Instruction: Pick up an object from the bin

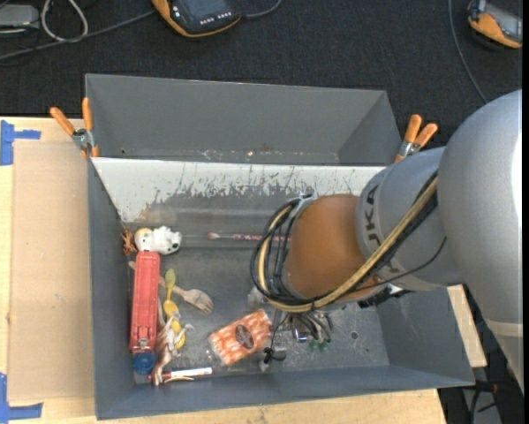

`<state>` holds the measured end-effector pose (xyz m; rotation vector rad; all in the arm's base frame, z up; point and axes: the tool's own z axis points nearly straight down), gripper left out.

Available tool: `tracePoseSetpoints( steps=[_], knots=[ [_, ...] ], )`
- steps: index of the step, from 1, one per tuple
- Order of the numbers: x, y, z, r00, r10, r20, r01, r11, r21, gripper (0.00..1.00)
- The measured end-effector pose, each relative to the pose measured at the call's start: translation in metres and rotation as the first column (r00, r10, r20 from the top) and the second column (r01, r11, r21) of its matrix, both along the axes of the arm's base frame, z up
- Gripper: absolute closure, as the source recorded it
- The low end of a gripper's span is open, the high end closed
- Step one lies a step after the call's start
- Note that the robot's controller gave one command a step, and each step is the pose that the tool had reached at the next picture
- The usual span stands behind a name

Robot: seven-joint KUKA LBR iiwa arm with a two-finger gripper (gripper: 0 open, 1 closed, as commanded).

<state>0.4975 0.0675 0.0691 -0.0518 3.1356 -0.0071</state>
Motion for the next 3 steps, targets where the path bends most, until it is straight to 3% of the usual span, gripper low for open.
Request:
tracePoseSetpoints(
  steps=[1, 2, 3],
  knots=[
    [-0.012, -0.04, 0.004, 0.995, 0.097, -0.004, -0.097, 0.995, 0.0, 1.0],
    [-0.012, -0.04, 0.004, 0.995, 0.097, -0.004, -0.097, 0.995, 0.0, 1.0],
    [-0.018, -0.049, 0.06, 0.992, 0.123, -0.01, -0.123, 0.992, 0.001, 1.0]
  ],
)
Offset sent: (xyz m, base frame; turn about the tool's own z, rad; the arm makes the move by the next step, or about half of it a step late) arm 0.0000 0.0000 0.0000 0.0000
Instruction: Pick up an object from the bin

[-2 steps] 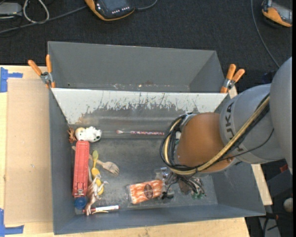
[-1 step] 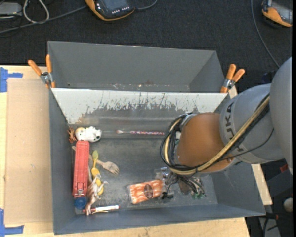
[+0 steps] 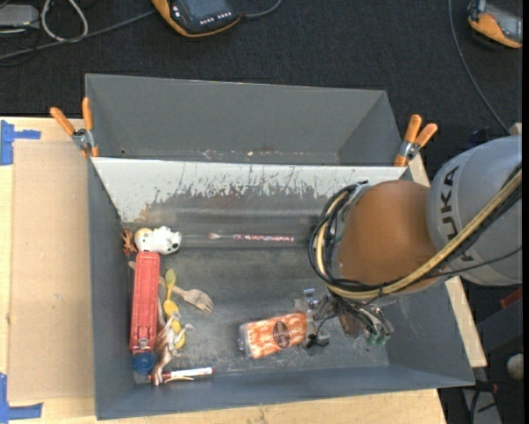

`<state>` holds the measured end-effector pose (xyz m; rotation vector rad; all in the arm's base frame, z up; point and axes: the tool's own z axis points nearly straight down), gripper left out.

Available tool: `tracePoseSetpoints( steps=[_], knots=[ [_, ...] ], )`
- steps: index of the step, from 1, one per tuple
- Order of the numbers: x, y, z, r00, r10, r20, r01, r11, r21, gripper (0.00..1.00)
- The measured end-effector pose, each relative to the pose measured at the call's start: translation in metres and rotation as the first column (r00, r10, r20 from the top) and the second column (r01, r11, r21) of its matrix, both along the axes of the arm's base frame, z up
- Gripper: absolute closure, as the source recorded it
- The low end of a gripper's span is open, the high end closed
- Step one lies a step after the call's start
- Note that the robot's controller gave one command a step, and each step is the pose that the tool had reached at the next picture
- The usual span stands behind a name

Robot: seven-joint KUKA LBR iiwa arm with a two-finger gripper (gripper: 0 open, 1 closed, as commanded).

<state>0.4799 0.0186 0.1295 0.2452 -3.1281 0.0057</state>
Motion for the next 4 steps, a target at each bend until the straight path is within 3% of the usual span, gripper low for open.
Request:
tracePoseSetpoints(
  steps=[1, 2, 3, 4],
  knots=[
    [0.006, -0.002, 0.038, 1.0, 0.008, -0.002, -0.008, 1.0, 0.0, 1.0],
    [0.03, 0.002, 0.053, 0.988, 0.153, 0.005, -0.153, 0.988, 0.0, 1.0],
    [0.029, 0.016, 0.156, 0.992, 0.127, 0.0, -0.127, 0.992, 0.001, 0.0],
    [0.027, 0.026, 0.247, 0.997, 0.075, 0.005, -0.075, 0.997, 0.0, 0.0]
  ],
)
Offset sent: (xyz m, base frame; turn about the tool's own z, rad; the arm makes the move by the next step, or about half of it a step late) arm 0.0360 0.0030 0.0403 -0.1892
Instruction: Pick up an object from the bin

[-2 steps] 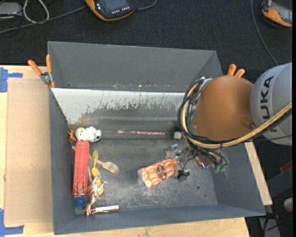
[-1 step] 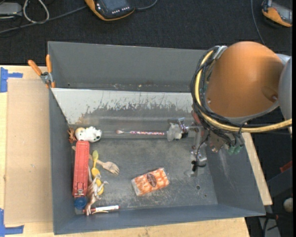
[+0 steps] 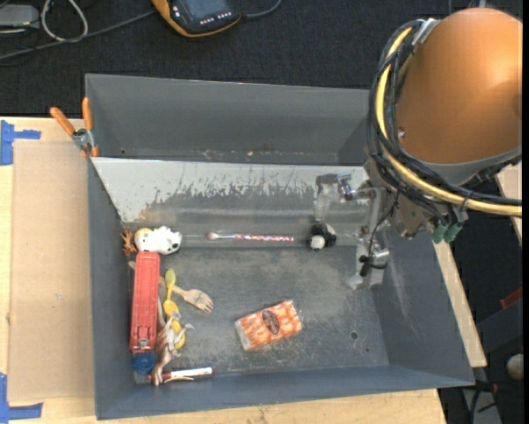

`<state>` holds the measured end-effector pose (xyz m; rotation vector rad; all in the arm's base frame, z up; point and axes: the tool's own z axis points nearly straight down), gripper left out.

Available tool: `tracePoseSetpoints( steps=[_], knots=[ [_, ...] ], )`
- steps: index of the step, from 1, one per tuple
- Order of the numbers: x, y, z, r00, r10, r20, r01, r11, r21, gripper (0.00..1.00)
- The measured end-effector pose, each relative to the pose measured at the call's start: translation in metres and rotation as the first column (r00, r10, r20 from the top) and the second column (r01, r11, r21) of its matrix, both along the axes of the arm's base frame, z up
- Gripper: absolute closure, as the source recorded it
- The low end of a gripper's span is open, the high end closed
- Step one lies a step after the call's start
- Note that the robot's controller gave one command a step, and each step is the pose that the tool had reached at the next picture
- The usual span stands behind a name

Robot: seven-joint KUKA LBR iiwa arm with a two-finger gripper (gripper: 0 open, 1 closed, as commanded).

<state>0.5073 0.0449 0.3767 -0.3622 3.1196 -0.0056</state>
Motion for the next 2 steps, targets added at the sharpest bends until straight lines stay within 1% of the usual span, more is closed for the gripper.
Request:
tracePoseSetpoints(
  steps=[1, 2],
  knots=[
    [-0.013, 0.026, -0.053, 1.0, 0.03, 0.003, -0.03, 1.0, 0.001, 0.0],
    [-0.028, 0.024, -0.119, 0.999, 0.031, 0.017, -0.031, 1.0, 0.001, 0.0]
  ],
)
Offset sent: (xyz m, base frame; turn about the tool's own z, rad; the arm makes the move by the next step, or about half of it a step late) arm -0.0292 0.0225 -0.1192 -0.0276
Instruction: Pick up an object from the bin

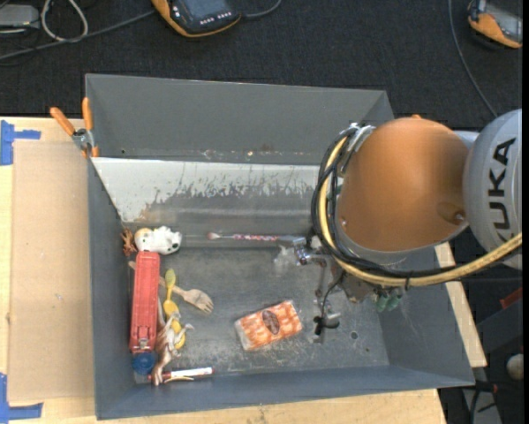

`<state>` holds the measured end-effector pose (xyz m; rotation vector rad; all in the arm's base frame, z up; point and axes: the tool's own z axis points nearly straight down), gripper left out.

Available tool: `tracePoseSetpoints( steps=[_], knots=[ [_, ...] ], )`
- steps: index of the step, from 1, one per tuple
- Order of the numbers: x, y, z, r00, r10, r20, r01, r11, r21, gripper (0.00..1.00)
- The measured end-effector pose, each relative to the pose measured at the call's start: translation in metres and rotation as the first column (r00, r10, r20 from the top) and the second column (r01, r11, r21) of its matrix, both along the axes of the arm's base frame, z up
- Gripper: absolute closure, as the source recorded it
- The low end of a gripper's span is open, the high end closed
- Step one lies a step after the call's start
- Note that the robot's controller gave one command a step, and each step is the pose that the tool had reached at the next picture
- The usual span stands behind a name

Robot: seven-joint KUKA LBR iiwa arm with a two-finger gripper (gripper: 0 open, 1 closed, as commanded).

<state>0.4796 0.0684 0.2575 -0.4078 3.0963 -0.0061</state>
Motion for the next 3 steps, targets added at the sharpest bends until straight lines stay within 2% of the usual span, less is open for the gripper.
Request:
tracePoseSetpoints(
  steps=[1, 2, 3],
  knots=[
    [-0.003, 0.001, -0.065, 0.992, 0.125, -0.006, -0.125, 0.992, -0.001, 0.0],
    [-0.007, 0.013, -0.096, 0.997, -0.082, -0.01, 0.082, 0.997, 0.0, 0.0],
    [0.012, 0.013, -0.168, 0.958, -0.288, -0.011, 0.288, 0.958, 0.003, 0.0]
  ],
)
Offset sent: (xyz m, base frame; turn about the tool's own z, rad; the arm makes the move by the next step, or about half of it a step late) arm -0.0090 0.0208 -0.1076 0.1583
